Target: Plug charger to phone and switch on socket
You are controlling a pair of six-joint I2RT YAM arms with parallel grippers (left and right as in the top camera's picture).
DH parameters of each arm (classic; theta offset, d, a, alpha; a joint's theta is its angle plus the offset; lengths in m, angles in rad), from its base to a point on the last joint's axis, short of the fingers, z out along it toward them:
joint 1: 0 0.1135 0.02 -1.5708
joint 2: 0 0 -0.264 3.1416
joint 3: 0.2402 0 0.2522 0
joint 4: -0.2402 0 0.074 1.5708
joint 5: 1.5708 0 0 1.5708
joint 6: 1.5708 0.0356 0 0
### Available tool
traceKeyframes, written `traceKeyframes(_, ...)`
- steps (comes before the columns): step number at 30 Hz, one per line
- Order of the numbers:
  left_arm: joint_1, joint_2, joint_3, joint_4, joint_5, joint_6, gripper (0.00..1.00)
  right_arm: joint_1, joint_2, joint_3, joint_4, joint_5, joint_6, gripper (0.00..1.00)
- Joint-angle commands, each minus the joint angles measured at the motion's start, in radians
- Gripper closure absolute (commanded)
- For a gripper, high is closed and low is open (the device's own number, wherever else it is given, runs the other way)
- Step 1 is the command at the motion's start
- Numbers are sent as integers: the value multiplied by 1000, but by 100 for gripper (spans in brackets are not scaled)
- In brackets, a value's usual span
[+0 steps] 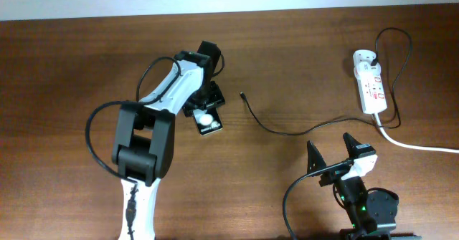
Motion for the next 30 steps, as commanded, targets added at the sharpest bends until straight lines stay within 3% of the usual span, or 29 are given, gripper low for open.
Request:
traceKeyframes(1,7,127,108,-148,-65,5,76,-2,-6,-5,-5,4,4,1)
traceKeyframes(5,6,127,288,-299,8,16,84,-2,-6,-5,-5,4,4,1)
traceKeyframes(11,6,127,317,-292,356,87,99,-2,-6,-5,-5,4,4,1)
traceKeyframes(22,196,127,317,-377,720,106,100,-2,-6,-5,-5,4,4,1)
traceKeyframes(30,242,127,317,-469,728,126,100,-2,-6,-5,-5,4,4,1)
